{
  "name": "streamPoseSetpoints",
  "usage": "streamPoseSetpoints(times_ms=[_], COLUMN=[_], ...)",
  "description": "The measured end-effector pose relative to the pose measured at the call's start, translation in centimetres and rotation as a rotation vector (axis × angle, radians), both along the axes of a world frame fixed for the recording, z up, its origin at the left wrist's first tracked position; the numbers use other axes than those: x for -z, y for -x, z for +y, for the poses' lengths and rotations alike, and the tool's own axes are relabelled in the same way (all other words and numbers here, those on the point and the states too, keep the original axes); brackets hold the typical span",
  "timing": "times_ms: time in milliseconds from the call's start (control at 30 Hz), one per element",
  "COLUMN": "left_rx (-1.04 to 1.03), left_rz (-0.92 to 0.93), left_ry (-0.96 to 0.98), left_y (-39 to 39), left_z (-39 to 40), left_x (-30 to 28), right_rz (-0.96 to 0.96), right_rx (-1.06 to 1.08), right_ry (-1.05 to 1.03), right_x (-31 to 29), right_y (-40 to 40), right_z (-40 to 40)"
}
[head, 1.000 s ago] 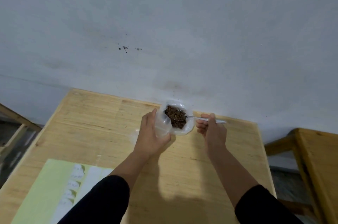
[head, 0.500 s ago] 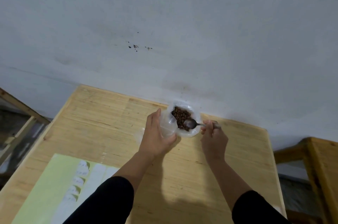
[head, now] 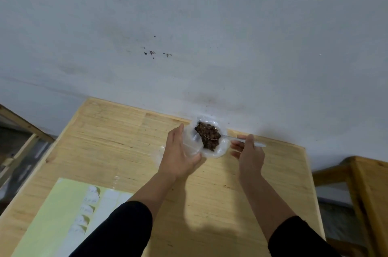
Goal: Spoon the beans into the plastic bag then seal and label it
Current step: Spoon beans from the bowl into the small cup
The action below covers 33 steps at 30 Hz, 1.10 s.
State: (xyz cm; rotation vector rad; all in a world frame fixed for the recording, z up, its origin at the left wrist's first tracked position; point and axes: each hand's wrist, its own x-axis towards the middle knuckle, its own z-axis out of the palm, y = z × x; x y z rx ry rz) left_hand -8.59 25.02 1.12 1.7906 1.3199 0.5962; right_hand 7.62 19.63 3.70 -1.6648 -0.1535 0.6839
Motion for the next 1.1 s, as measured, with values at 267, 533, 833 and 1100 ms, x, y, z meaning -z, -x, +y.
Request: streamPoseSetpoints(times_ms=[267,533,833,1100], left_rx=[0.012,0.014,0.032,0.034], left_rz=[-0.015,-0.001,0.002,0.008], left_ry=[-0.01,-0.007,0.009,0.029], left_y=[-0.5,0.0,0.6,0.6], left_z=[0.2,0.1,-0.3,-0.4], left_x=[-0.2,-0.2,-0.1,0.0], right_rz=[-0.489,-0.416,0.243,0.165], right_rx=[-0.294,-0.179,-0.047,-0.116], right_ry=[-0.106,0.102,0.023,-0.102], right_x=[-2.8,2.4,3.3,-0.4], right_y=[1.2,0.6,0.8,0.2], right_z=[0.2,-1.1,-1.0,-1.7])
